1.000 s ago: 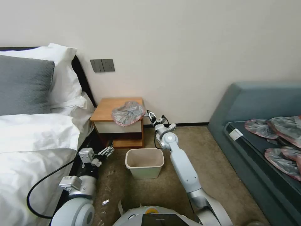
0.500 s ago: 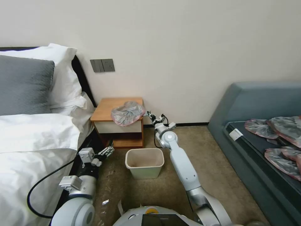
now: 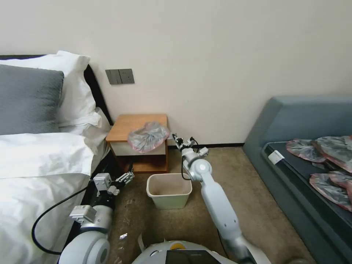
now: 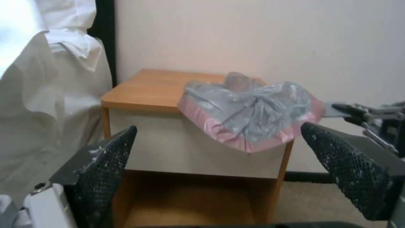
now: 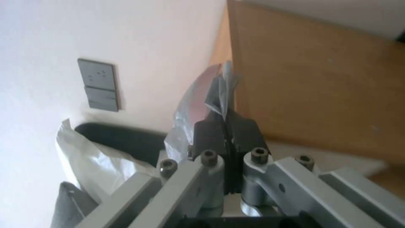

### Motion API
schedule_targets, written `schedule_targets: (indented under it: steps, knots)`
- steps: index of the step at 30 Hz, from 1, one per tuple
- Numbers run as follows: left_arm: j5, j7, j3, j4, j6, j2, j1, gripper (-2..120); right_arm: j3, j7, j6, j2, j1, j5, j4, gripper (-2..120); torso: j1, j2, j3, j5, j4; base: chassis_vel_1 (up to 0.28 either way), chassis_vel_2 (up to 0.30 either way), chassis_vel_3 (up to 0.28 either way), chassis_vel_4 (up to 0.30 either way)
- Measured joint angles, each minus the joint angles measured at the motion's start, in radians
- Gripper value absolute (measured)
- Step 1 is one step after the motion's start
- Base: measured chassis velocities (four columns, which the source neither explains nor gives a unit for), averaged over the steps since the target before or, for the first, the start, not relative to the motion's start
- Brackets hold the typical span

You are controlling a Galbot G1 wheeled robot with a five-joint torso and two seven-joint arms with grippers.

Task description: Pick up the garbage bag from the table and place it over the trash can.

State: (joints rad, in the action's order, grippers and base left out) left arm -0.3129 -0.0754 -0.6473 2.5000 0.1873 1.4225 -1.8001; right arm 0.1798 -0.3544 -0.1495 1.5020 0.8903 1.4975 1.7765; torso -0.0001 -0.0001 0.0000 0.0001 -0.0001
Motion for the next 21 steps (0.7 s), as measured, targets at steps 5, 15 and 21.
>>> schedule_targets:
  steps: [5, 15, 21]
  knots:
    - [-0.038, -0.009, -0.002, 0.0, 0.01, -0.037, 0.006, 99, -0.017, -0.046, 0.012, -0.048, 0.1, -0.005, 0.153, 0, 0.0, 0.0, 0.0, 0.0, 0.0, 0.0, 0.0, 0.0, 0.0]
    - [-0.065, -0.014, 0.011, 0.0, 0.017, -0.072, 0.026, 100, -0.035, -0.104, -0.015, -0.081, 0.299, -0.03, 0.388, 0, 0.0, 0.0, 0.0, -0.0002, 0.0002, 0.0, 0.0, 0.0, 0.0]
    - [-0.073, -0.007, 0.011, 0.0, 0.017, -0.098, 0.033, 100, -0.05, -0.063, -0.069, -0.101, 0.436, -0.136, 0.412, 0, 0.0, 0.0, 0.0, -0.0001, 0.0, 0.0, 0.0, 0.0, 0.0]
